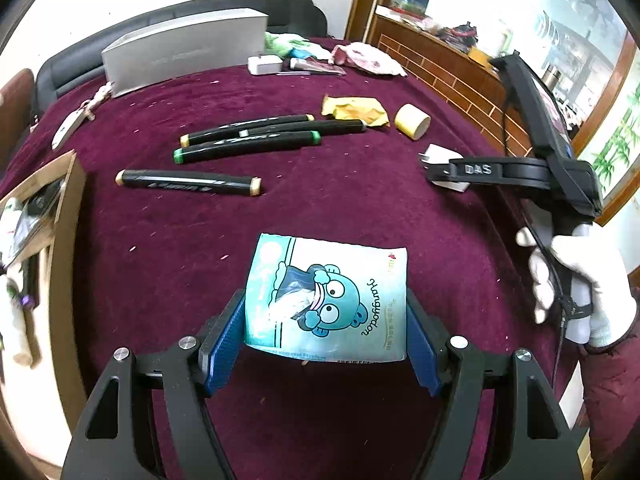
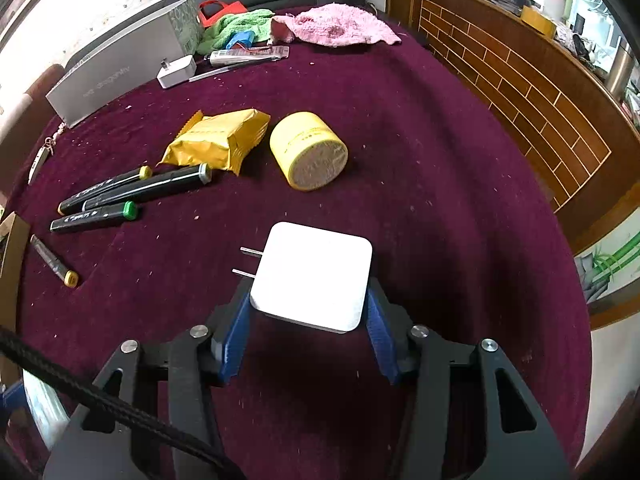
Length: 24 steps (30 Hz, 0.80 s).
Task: Organize objects
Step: 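Grasp the white charger with the right gripper while the left holds the tissue pack, then carry the tissue pack and charger over the cardboard tray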
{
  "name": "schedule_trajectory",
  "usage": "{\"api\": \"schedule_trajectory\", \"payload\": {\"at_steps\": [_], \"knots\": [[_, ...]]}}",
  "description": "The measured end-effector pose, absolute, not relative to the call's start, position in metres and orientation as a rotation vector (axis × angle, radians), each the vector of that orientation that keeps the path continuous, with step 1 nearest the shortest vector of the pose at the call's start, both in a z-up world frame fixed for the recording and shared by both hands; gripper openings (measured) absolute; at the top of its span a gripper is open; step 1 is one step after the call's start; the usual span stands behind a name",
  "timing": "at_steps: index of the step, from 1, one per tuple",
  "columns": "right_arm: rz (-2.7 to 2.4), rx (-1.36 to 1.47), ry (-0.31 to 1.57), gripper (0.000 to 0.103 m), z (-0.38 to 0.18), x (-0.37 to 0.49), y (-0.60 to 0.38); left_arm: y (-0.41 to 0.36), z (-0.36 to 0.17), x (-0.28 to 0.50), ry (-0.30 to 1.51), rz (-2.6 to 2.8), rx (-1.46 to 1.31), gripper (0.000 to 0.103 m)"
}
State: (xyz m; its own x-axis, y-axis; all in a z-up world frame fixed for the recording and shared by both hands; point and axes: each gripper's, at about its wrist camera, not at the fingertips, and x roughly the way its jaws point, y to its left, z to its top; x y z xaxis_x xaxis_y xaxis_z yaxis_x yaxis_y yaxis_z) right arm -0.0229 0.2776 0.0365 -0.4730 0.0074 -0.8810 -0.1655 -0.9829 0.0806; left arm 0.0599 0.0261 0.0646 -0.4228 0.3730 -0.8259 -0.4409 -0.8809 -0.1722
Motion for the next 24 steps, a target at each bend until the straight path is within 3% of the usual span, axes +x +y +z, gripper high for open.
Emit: {"api": "schedule_trajectory", "payload": {"at_steps": [13, 24], "knots": [[2.747, -1.537, 0.2, 0.052, 0.075, 0.019, 0.212, -0.048, 0.083, 0.097, -0.031, 2.385, -1.253, 0.067], [3.003, -1.597, 0.079, 0.052, 0.109, 0.038, 0.089, -0.157, 0.094, 0.106, -0.177, 2.577, -1.255, 0.067]]}}
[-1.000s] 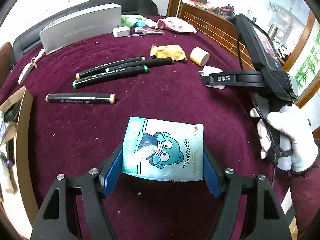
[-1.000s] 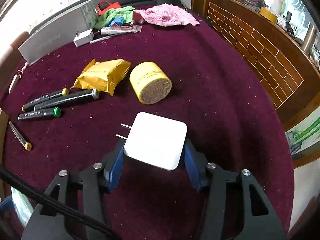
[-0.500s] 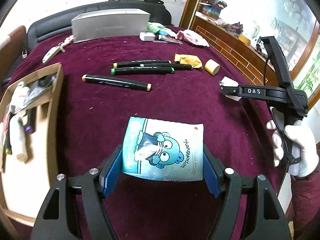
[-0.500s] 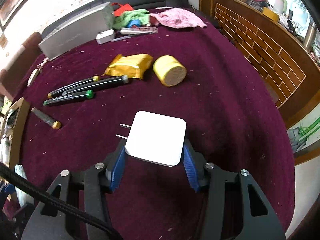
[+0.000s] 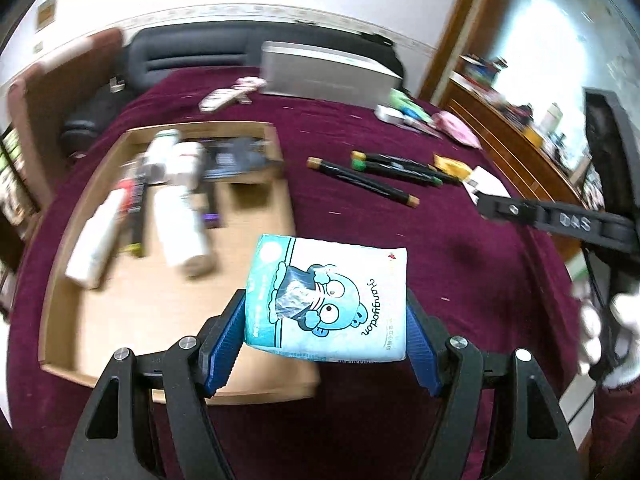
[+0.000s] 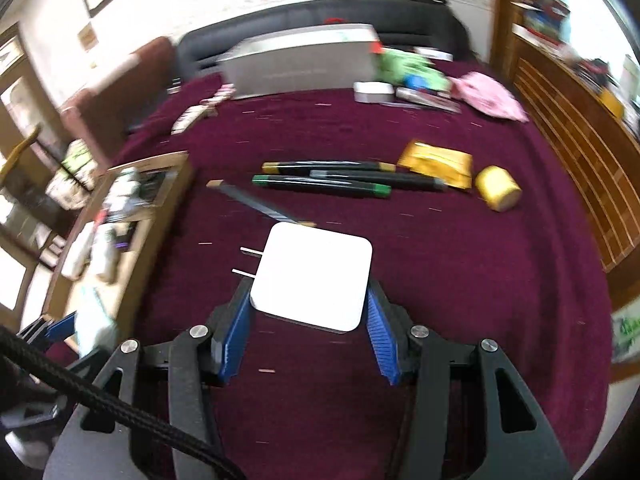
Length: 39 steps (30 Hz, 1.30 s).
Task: Organize objects
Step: 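Carry the tissue pack and charger over the cardboard tray, then lower the tissue pack and charger into the tray and open both grippers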
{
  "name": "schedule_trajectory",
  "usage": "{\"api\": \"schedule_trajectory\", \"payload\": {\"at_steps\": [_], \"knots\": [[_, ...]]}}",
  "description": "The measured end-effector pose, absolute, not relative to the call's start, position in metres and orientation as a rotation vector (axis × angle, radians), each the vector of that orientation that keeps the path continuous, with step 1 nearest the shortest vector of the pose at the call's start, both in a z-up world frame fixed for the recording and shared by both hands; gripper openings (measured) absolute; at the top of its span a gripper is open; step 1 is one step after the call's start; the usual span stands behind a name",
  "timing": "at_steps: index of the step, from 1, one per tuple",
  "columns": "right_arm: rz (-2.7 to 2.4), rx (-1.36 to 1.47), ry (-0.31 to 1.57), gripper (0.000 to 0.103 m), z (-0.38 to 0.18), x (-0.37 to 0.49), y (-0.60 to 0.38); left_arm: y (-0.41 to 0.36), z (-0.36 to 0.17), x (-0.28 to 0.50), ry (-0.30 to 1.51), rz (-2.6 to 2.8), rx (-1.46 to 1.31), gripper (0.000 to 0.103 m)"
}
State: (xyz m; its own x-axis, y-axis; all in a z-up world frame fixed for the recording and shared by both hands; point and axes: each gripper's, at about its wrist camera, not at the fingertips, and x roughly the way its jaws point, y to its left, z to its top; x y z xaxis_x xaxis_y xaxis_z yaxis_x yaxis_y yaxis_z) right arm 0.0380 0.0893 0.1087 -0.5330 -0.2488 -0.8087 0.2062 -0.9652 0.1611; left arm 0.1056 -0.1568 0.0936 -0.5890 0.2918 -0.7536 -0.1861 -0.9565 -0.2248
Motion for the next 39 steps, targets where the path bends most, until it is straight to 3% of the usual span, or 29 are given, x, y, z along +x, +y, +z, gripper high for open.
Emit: {"api": "schedule_trajectory", "payload": {"at_steps": [13, 24, 39], "knots": [[-2.323, 1.327, 0.074, 0.052, 0.102, 0.035, -0.05, -0.259, 0.074, 0.086, -0.245, 2.709, -1.355, 0.067], [-2.214, 1.422, 0.198, 0.052, 0.062, 0.022, -0.125, -0.272, 0.046, 0.065, -0.194, 2.653, -1.439, 0.067], [-2.292, 1.478, 0.267, 0.052, 0.045, -0.002, -0.132, -0.268, 0.04, 0.057, -0.124, 2.663, -1.427, 0.068]]}}
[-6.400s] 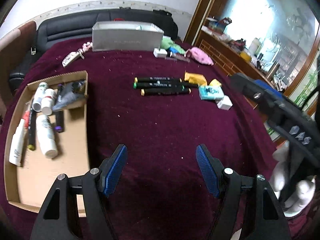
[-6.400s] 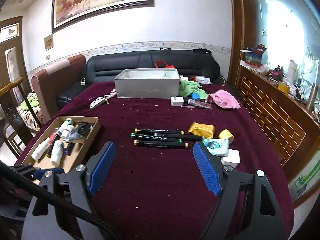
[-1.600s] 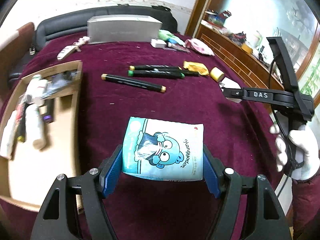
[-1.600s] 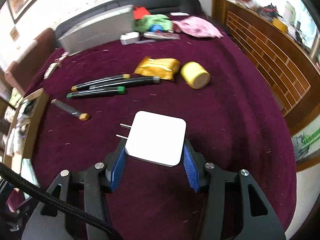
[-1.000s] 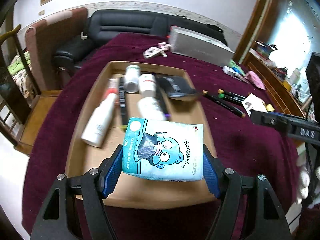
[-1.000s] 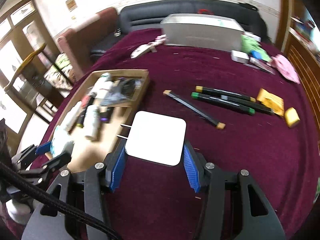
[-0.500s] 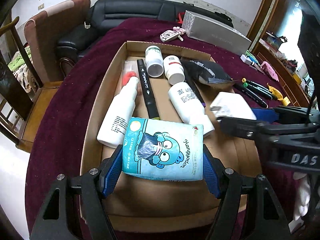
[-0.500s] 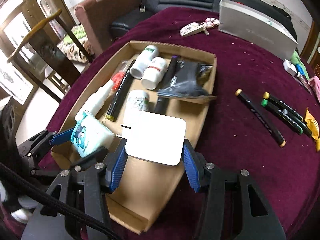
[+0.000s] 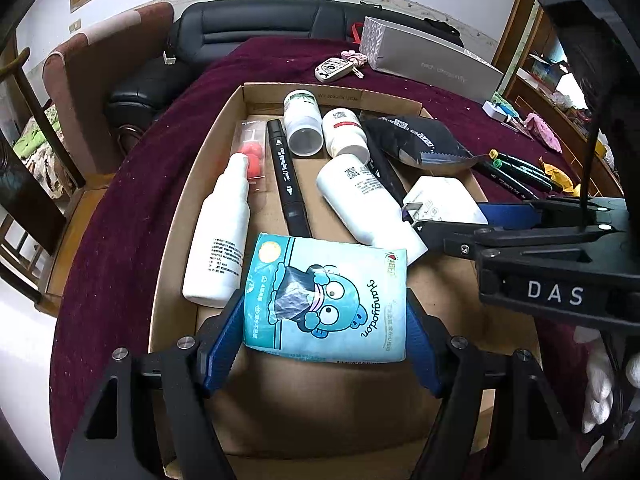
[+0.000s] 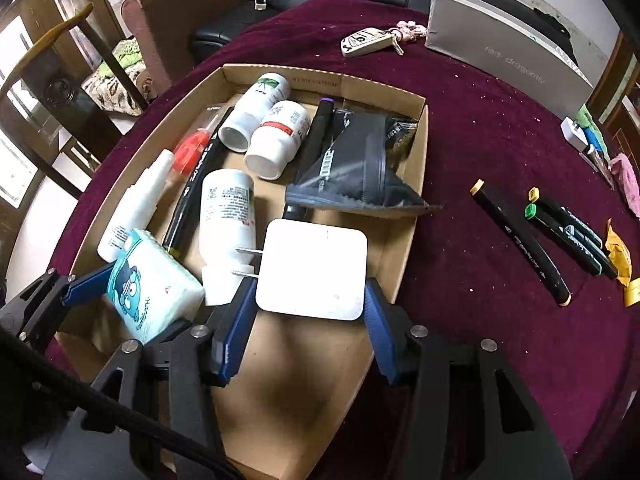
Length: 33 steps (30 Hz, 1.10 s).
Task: Organize objects
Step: 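Lower the tissue pack and charger into the tray and open both grippers, then withdraw both grippers from the tray toward the black markers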
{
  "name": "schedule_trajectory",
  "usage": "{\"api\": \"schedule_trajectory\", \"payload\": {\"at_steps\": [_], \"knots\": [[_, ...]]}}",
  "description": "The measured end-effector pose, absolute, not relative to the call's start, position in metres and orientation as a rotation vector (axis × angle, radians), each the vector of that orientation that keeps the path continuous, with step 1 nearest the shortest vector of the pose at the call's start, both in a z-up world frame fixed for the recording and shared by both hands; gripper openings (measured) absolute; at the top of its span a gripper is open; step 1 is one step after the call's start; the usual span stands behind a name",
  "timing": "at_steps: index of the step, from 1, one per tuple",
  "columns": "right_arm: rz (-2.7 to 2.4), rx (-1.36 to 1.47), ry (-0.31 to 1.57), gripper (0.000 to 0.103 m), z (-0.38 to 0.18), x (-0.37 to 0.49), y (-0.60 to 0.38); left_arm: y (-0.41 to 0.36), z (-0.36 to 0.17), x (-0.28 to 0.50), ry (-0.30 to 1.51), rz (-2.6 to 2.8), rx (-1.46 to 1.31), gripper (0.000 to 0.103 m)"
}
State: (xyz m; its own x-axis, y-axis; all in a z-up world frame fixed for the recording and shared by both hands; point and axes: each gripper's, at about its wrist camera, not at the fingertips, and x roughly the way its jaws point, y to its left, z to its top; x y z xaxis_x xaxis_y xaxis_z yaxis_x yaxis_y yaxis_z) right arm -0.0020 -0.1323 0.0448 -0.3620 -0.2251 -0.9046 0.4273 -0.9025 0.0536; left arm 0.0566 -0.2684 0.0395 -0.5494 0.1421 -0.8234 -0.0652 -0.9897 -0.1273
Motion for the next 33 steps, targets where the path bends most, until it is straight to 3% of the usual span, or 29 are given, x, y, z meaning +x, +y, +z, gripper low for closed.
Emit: {"api": "schedule_trajectory", "payload": {"at_steps": [12, 16, 18, 30, 33], "knots": [[-2.317, 1.415, 0.263, 0.053, 0.055, 0.003, -0.131, -0.275, 0.045, 0.053, -0.263, 2.611, -1.468, 0.069], [-2.339, 1.359, 0.251, 0.057, 0.068, 0.01, -0.128, -0.27, 0.049, 0.055, -0.228, 2.632, -1.465, 0.069], [-2.342, 1.341, 0.247, 0.057, 0.072, 0.013, -0.126, -0.268, 0.053, 0.056, -0.217, 2.647, -1.449, 0.075], [-2.463, 1.145, 0.343, 0.057, 0.105, 0.048, -0.113, -0.26, 0.086, 0.077, -0.148, 2.735, -1.344, 0.075], [-2.503, 1.081, 0.362, 0.067, 0.115, 0.057, -0.106, -0.254, 0.095, 0.082, -0.138, 2.749, -1.313, 0.075]]}}
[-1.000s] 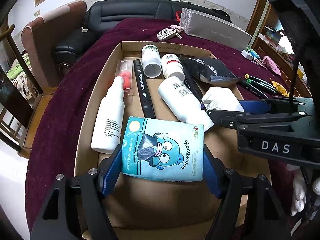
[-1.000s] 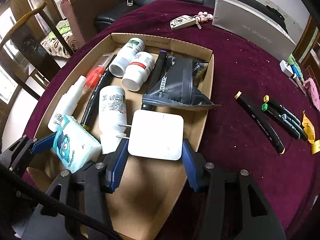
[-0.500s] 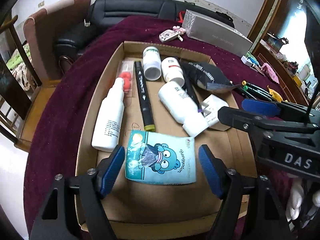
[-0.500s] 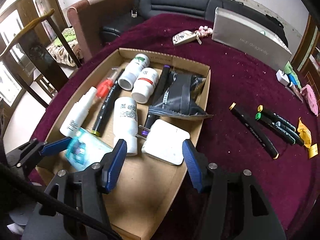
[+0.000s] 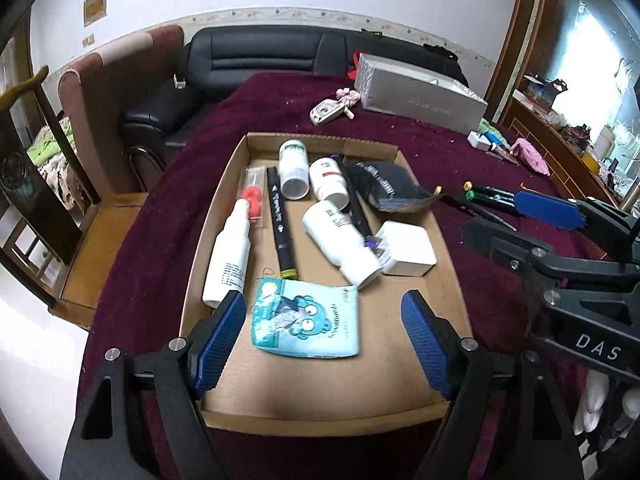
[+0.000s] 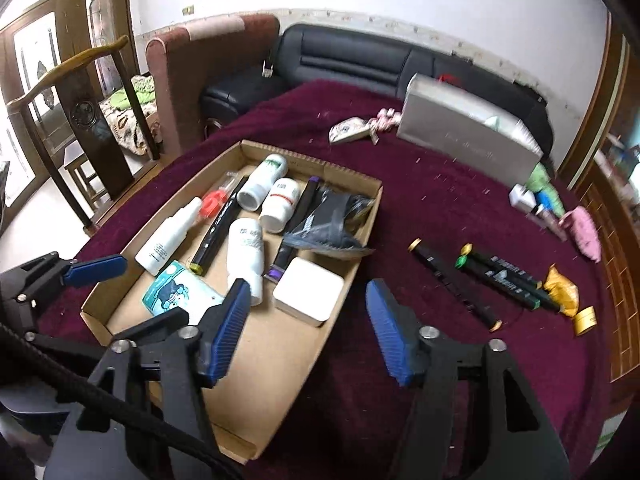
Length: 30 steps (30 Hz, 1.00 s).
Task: Organize objects
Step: 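Withdraw both grippers from the tray toward the black markers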
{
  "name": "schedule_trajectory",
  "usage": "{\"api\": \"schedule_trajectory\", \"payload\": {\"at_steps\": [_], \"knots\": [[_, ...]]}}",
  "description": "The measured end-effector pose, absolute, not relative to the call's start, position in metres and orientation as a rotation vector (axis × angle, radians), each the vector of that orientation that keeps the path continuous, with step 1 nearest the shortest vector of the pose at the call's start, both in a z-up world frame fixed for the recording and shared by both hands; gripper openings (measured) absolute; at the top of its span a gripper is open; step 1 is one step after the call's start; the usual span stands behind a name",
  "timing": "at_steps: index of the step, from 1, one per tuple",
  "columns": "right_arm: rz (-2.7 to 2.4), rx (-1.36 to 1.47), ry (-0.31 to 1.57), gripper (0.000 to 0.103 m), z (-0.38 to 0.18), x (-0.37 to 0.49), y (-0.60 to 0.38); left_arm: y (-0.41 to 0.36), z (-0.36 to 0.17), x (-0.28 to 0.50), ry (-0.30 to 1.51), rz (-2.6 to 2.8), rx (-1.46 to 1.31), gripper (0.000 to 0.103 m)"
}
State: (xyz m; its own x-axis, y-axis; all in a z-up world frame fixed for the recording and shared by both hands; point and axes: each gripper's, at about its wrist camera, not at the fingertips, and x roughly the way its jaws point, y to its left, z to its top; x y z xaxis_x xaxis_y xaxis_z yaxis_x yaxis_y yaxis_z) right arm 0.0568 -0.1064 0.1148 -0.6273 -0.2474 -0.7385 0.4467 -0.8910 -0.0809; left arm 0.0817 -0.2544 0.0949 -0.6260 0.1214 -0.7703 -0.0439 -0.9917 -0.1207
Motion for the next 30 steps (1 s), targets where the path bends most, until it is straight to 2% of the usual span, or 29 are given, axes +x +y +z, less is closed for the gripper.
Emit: {"api": "schedule_trajectory", "payload": {"at_steps": [7, 19, 30], "knots": [[-2.552, 1.027, 0.367, 0.069, 0.123, 0.064, -0.083, -0.225, 0.107, 0.083, -0.1, 2.741, -1.282, 0.075], [-2.664, 1.054, 0.227, 0.069, 0.125, 0.052, 0.003, -0.148, 0.112, 0.072, 0.035, 2.69, -1.274, 0.075], [-2.743, 1.122, 0.109, 0.068, 0.117, 0.032, 0.078, -0.065, 0.091, 0.055, 0.163, 2.562, -1.296, 0.075]]}}
